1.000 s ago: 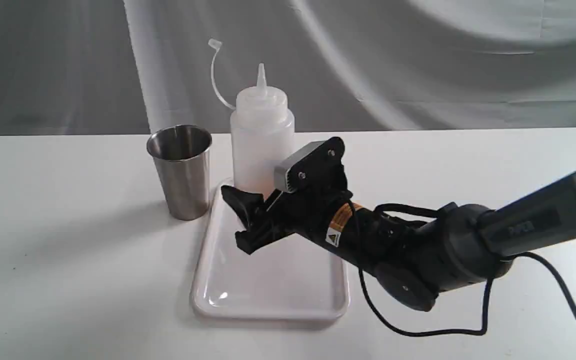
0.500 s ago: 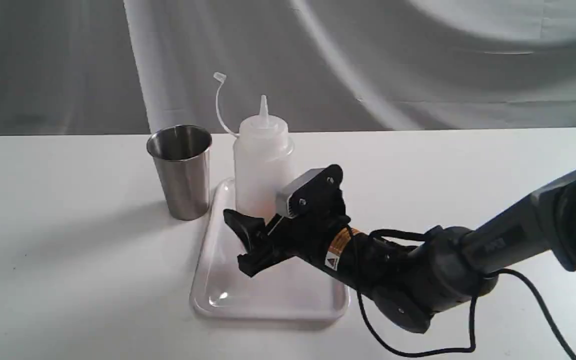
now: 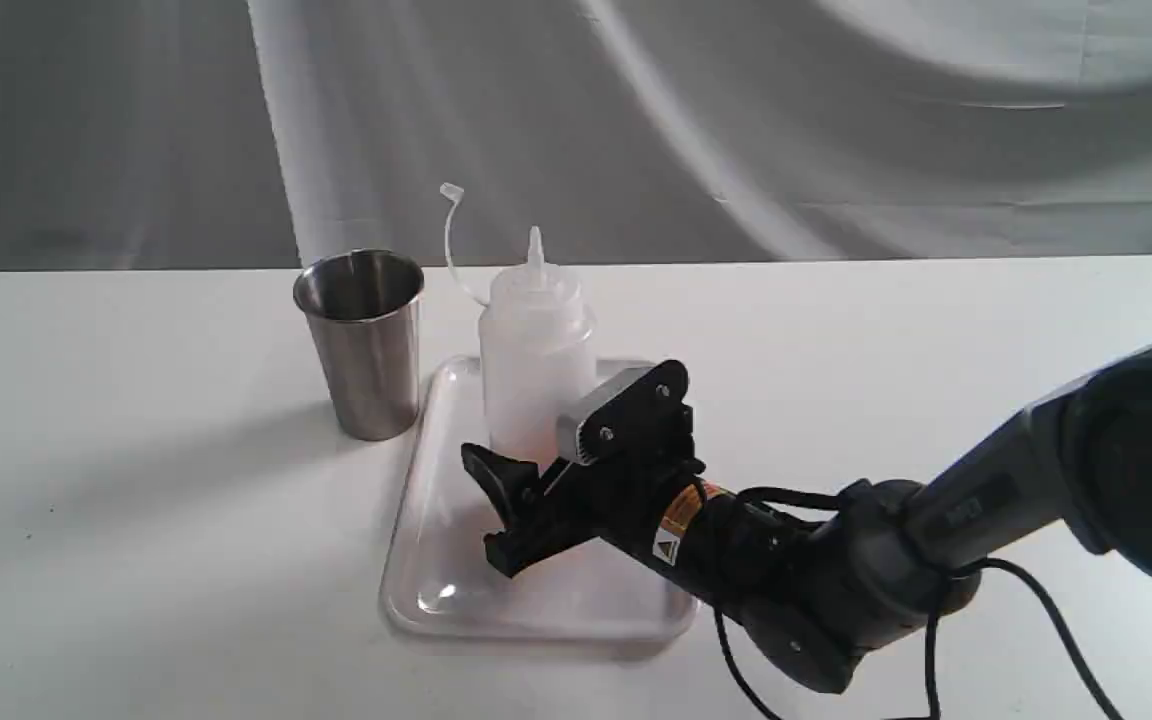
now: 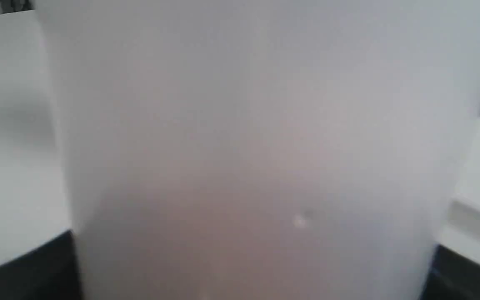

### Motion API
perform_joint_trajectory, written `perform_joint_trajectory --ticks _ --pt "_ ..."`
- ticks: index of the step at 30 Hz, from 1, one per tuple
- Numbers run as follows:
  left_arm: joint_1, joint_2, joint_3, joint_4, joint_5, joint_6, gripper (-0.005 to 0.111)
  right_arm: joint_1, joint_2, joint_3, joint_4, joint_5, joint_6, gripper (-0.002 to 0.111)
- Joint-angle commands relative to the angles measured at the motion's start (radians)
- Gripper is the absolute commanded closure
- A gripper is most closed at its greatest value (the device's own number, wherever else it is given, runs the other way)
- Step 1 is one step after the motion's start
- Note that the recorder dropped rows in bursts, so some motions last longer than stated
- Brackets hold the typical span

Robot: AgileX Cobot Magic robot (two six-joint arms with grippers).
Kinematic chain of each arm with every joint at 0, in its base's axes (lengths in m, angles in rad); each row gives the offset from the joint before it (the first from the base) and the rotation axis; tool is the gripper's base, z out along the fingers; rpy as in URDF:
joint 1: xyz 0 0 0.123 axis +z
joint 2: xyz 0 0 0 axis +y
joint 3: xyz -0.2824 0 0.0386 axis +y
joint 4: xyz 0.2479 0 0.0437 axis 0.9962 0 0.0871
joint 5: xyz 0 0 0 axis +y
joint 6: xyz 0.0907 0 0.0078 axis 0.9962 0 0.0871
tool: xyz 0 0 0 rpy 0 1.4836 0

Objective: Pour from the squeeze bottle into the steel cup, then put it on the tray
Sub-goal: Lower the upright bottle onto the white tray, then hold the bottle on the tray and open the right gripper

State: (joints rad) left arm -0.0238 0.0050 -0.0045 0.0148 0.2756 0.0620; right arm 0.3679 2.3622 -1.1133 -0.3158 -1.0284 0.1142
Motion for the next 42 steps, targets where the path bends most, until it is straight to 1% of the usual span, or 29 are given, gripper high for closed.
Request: perform_joint_trajectory --ticks 1,21,42 --pt "0.001 -0.005 0.004 0.004 -0.010 -0.001 0.098 -0.009 0.004 0.000 0.012 -0.054 -0.009 0.108" --pt "0.001 -0.005 0.004 0.004 -0.010 -0.001 0.098 -0.009 0.018 0.000 0.022 -0.059 -0.062 0.108" --pt "0.001 -0.005 0.004 0.004 -0.010 -0.001 0.098 -0.009 0.018 0.000 0.069 -0.030 -0.062 0.108"
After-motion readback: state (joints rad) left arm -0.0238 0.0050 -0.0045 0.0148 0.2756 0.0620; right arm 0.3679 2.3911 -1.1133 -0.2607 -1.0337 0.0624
